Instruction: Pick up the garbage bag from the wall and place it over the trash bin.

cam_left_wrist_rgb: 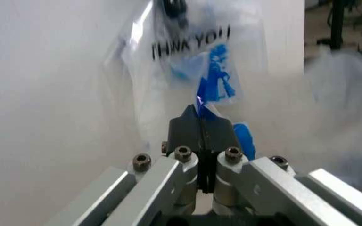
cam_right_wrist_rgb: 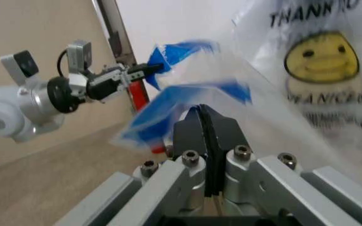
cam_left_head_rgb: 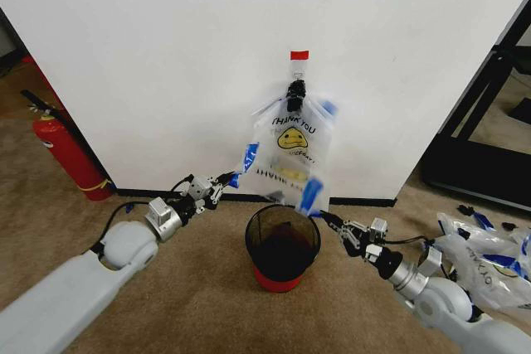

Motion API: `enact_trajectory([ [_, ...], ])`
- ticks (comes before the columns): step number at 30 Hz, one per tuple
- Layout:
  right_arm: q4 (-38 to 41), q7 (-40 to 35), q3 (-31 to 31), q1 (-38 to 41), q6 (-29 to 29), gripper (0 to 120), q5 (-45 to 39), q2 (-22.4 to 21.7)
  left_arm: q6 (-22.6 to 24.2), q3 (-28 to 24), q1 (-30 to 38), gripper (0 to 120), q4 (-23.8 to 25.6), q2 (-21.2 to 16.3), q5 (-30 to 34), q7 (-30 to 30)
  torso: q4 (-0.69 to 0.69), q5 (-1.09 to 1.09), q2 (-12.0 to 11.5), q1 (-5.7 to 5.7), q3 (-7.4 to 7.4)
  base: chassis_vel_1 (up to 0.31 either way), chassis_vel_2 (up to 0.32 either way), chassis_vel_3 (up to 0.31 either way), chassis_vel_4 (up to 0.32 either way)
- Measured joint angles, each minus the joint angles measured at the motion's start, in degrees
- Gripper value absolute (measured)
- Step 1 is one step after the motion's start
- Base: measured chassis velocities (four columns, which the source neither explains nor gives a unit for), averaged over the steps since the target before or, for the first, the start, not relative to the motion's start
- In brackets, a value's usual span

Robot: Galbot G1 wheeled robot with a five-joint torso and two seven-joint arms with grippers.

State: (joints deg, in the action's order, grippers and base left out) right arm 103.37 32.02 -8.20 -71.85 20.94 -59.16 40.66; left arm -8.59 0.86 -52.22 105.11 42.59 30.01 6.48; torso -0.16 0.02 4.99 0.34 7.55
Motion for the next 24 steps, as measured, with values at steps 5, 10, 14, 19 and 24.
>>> enact_trajectory([
  [5, 4.36, -1.33, -1.92, 0.51, 2.14, 0, -0.45, 0.01, -0.14, 5.65, -5.94, 0, 8.62, 1.71, 0.14, -3.99, 0.03, 0.00, 0.00, 0.00, 0.00, 0.000, 0.000, 0.000, 0.000],
  [10, 8.25, -4.54, -4.24, 1.35, 3.71, 0, -0.38, 0.77, 0.70, 9.39, -11.59, 0, 15.80, 2.72, 0.67, -6.40, 0.02, -0.01, 0.00, 0.00, 0.00, 0.000, 0.000, 0.000, 0.000],
  [14, 11.37, -7.69, -5.53, 2.78, 3.29, 0, -1.05, 1.44, 2.84, 12.69, -15.84, 0, 21.02, 4.03, 1.82, -8.10, 0.04, -0.02, 0.00, 0.00, 0.00, 0.000, 0.000, 0.000, 0.000],
  [19, 16.27, -14.27, -7.32, 3.57, 0.88, 0, -4.74, 2.05, 9.52, 18.24, -21.23, 0, 29.26, 5.17, 4.04, -12.58, 0.03, -0.02, 0.00, 0.00, 0.00, 0.000, 0.000, 0.000, 0.000],
  [24, 16.25, -15.23, -7.33, 2.81, 0.75, 0, -5.11, 2.93, 11.94, 21.40, -23.14, 0, 32.34, 5.57, 4.71, -14.15, 0.03, -0.02, 0.01, 0.00, 0.00, 0.000, 0.000, 0.000, 0.000],
])
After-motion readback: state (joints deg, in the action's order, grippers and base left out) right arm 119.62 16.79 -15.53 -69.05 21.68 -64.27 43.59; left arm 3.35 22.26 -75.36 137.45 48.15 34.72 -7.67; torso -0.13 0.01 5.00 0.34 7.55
